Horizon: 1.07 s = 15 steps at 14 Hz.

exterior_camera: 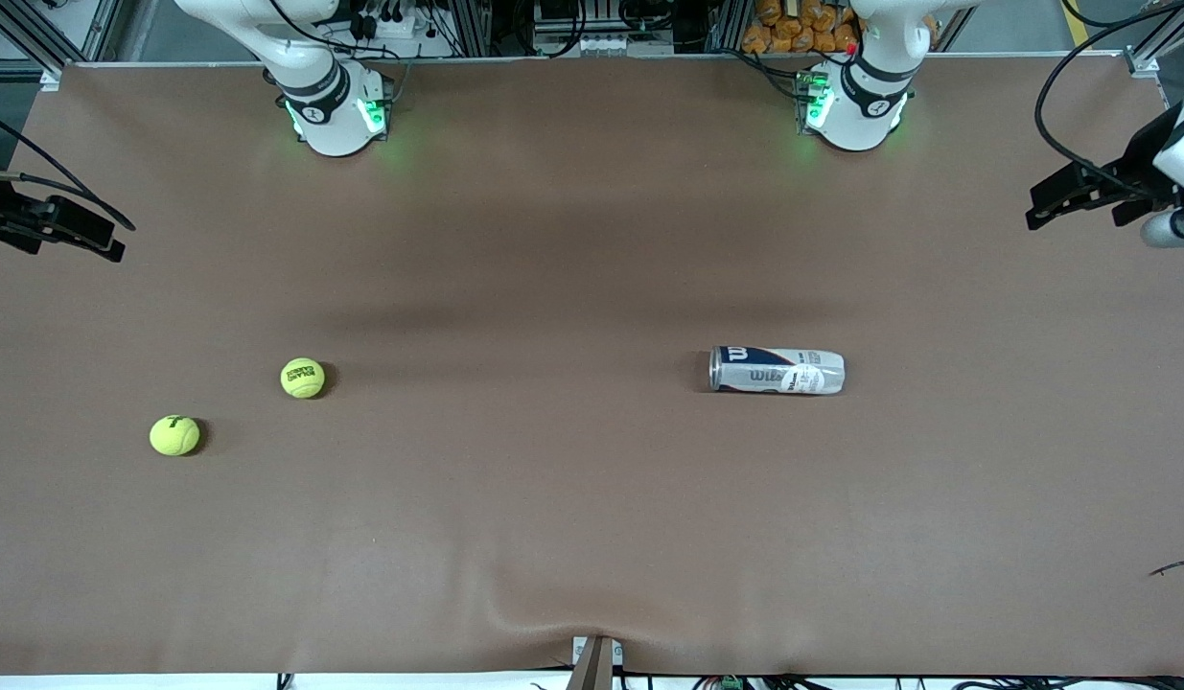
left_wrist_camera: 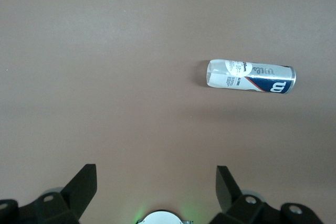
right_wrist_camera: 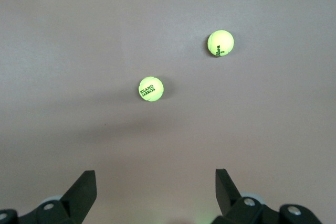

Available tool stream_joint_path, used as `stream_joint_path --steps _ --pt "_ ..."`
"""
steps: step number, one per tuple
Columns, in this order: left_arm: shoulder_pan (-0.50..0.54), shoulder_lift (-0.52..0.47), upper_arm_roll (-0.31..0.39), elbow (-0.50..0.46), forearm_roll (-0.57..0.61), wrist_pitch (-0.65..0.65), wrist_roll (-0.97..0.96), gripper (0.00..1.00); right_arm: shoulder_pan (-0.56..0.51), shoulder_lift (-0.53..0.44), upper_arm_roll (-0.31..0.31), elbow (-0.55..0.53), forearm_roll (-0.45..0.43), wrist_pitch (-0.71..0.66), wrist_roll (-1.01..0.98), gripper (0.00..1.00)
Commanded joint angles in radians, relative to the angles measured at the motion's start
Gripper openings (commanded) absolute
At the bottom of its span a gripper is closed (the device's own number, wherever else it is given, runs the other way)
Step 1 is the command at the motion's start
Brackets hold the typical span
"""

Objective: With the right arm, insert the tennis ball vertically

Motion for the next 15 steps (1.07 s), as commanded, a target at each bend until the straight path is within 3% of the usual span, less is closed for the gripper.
stream_joint_path --steps 1,7,10,13,15 --pt "-0.003 0.014 -0.008 -0.02 -0.006 0.034 0.017 1.0 -0.005 0.008 0.006 0.017 0.009 -0.009 0.012 1.0" --pt "-0.011 0.048 -0.058 -0.167 -0.004 0.231 0.017 1.0 -0.005 0.013 0.006 0.017 0.009 -0.007 0.012 1.0" --pt "-0.015 0.12 -0.103 -0.168 0.011 0.232 0.019 1.0 -0.005 0.014 0.006 0.017 0.009 -0.007 0.012 1.0" --pt "-0.026 0.213 -0.19 -0.165 0.111 0.275 0.017 1.0 -0.005 0.014 0.006 0.017 0.009 -0.005 0.012 1.0" --pt "-0.053 0.269 -0.204 -0.167 0.14 0.301 0.017 1.0 -0.005 0.014 0.006 0.017 0.009 -0.005 0.012 1.0"
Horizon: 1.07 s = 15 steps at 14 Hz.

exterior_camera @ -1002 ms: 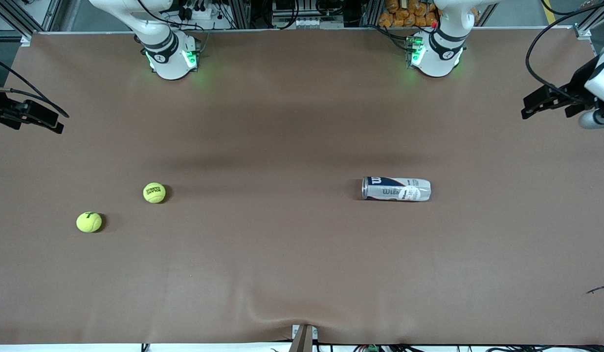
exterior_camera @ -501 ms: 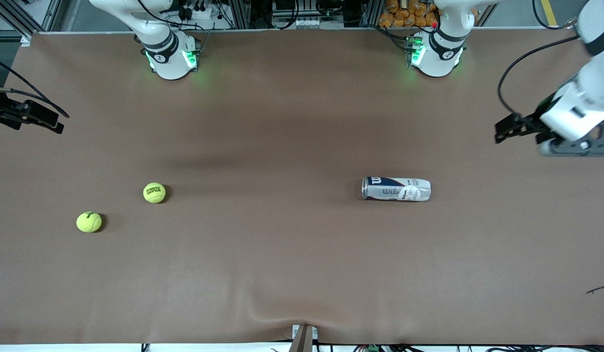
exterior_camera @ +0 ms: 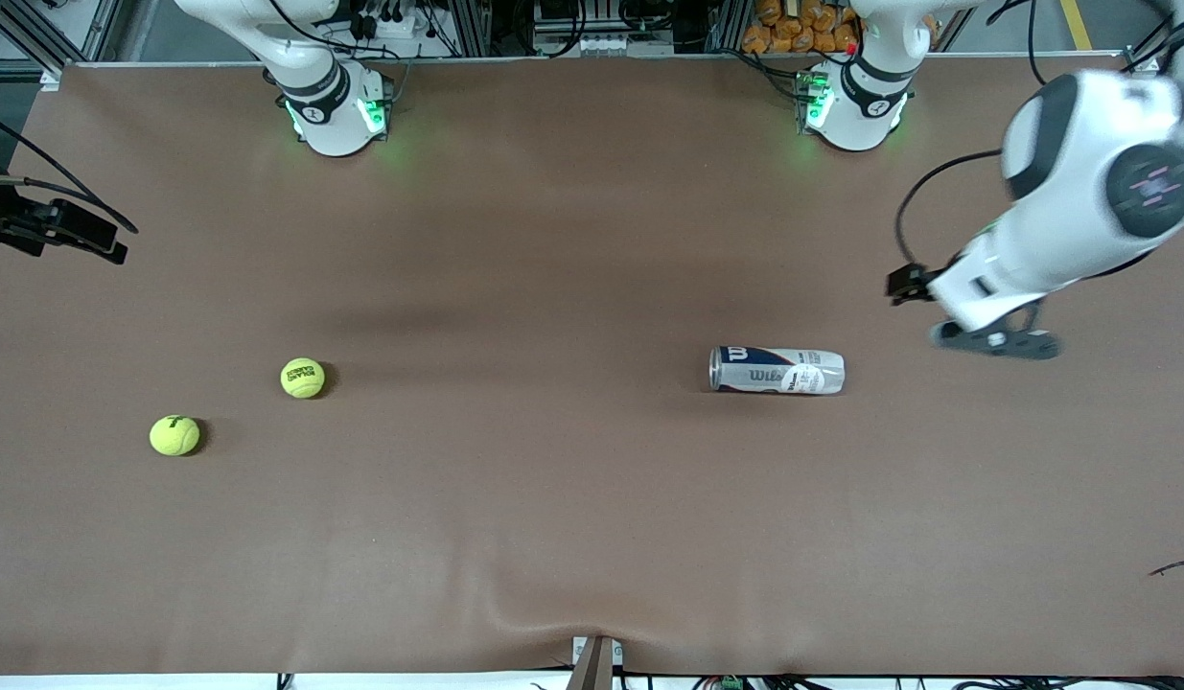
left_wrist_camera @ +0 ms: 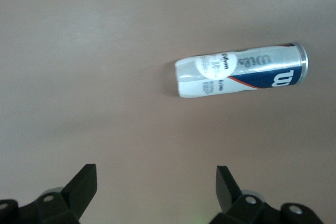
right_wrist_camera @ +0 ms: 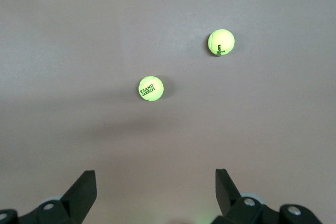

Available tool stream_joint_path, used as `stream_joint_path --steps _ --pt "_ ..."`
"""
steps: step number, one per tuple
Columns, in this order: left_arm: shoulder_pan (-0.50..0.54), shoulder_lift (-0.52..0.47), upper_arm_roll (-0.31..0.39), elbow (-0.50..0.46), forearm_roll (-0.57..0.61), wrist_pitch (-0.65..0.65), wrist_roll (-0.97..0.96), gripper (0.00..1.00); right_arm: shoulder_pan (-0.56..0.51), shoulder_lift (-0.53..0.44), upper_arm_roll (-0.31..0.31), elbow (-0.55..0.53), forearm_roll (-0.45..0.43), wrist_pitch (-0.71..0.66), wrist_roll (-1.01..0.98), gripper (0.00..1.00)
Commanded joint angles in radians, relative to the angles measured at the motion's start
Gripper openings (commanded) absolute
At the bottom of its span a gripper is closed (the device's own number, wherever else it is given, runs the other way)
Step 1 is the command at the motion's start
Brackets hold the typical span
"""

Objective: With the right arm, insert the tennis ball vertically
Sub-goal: 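Reach the left gripper down to the lying Wilson tube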

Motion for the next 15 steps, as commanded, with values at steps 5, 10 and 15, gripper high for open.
stream_joint_path --steps 5,10,15 --pt "-0.154 0.111 -0.017 0.003 0.112 0.029 0.086 1.0 -0.005 0.009 0.005 0.017 0.009 -0.006 0.012 1.0" --pt "-0.183 0.184 -0.064 -0.011 0.14 0.066 0.277 1.0 -0.004 0.016 0.005 0.017 0.009 -0.006 0.012 1.0" --pt "-0.257 0.234 -0.066 -0.039 0.345 0.072 0.393 1.0 -0.004 0.016 0.005 0.017 0.009 -0.005 0.012 1.0"
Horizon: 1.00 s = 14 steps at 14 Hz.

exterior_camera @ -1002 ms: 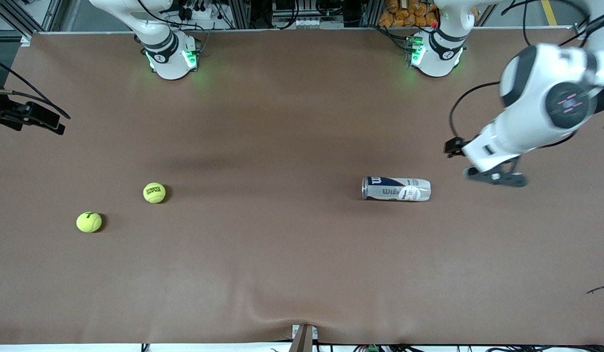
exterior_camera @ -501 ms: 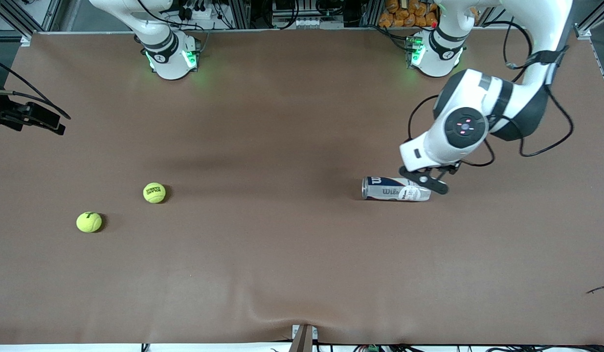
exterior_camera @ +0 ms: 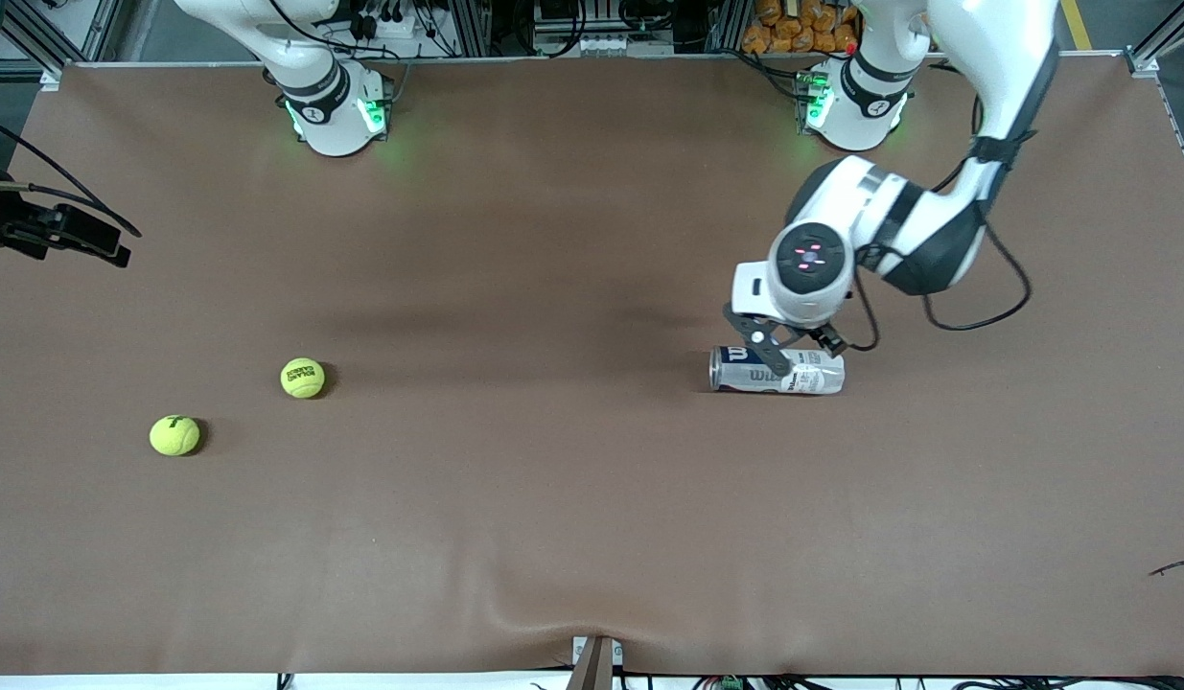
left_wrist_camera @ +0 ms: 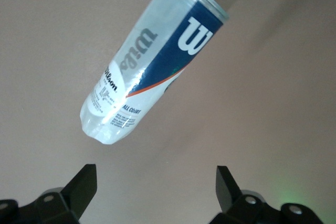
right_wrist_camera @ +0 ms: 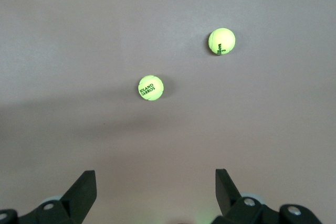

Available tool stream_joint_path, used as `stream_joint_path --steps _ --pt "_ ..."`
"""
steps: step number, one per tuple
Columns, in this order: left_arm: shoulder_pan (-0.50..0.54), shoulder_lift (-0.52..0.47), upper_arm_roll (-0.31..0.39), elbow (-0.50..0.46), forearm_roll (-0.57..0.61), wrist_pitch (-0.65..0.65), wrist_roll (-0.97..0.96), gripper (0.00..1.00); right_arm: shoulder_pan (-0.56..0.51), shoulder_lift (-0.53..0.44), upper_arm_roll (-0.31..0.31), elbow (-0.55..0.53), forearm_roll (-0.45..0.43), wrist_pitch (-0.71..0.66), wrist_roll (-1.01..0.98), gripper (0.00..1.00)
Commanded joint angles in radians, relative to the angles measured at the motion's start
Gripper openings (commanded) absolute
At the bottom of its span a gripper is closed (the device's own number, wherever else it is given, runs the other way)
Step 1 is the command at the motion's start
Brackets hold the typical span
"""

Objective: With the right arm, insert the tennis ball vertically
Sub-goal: 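Grasp the tube with the left gripper while the right gripper reaches the balls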

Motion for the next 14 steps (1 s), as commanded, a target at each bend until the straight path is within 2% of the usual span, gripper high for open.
stream_joint_path --steps 1,7,14 --pt "-0.027 0.02 -0.004 -0.014 0.106 0.013 0.076 1.0 -0.005 0.007 0.006 0.017 0.009 -0.007 0.012 1.0" --pt "-0.062 0.086 -0.004 -0.017 0.293 0.014 0.246 1.0 -0.004 0.008 0.006 0.016 0.009 -0.005 0.012 1.0" --pt "-0.107 0.159 -0.004 0.004 0.446 0.014 0.282 1.0 -0.004 0.01 0.006 0.017 0.009 -0.005 0.011 1.0"
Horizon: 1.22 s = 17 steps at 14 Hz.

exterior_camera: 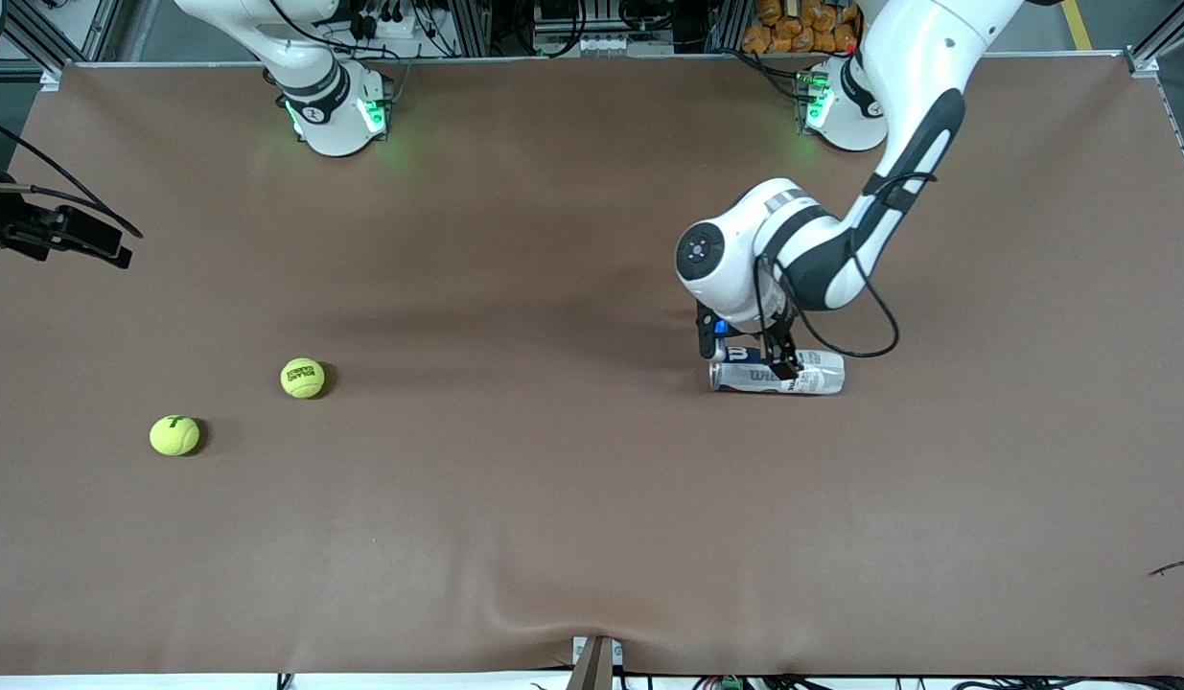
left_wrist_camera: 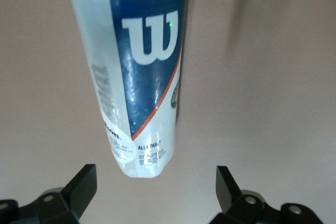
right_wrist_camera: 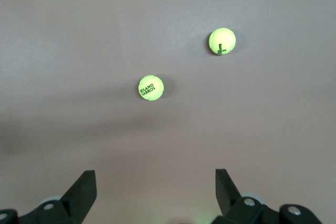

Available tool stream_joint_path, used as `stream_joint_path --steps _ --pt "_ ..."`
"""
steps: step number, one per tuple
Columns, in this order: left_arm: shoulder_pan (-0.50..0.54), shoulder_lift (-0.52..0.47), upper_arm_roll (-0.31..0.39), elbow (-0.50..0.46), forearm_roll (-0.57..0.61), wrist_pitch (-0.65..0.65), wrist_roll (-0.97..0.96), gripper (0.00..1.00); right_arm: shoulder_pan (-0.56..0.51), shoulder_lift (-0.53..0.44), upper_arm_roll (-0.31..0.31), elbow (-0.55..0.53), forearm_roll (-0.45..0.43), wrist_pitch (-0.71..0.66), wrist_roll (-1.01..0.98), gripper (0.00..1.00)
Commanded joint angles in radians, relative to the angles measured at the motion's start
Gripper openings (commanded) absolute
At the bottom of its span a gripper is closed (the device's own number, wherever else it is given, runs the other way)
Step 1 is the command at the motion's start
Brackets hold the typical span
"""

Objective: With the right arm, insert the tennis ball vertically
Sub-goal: 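Grasp the tube with the left gripper while the right gripper reaches the balls, then stand the tube upright with the left gripper while the right gripper grasps a ball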

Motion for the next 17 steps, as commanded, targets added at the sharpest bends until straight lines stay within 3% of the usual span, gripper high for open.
stream_joint_path --steps 1,8,12,17 --pt "-0.003 0.04 -0.001 0.027 0.066 0.001 0.046 1.0 -0.004 0.012 0.006 0.017 0.009 -0.006 0.012 1.0" --pt "-0.003 0.077 -0.001 0.035 0.1 0.001 0.058 1.0 -0.004 0.076 0.006 0.017 0.007 0.029 0.002 1.0" --pt "-0.003 0.12 0.001 0.071 0.122 0.009 0.052 1.0 0.013 0.2 0.006 0.016 -0.002 0.063 -0.003 1.0" --pt "-0.005 0.152 0.001 0.084 0.142 0.015 -0.016 1.0 0.016 0.364 0.006 0.016 0.047 0.066 0.002 1.0"
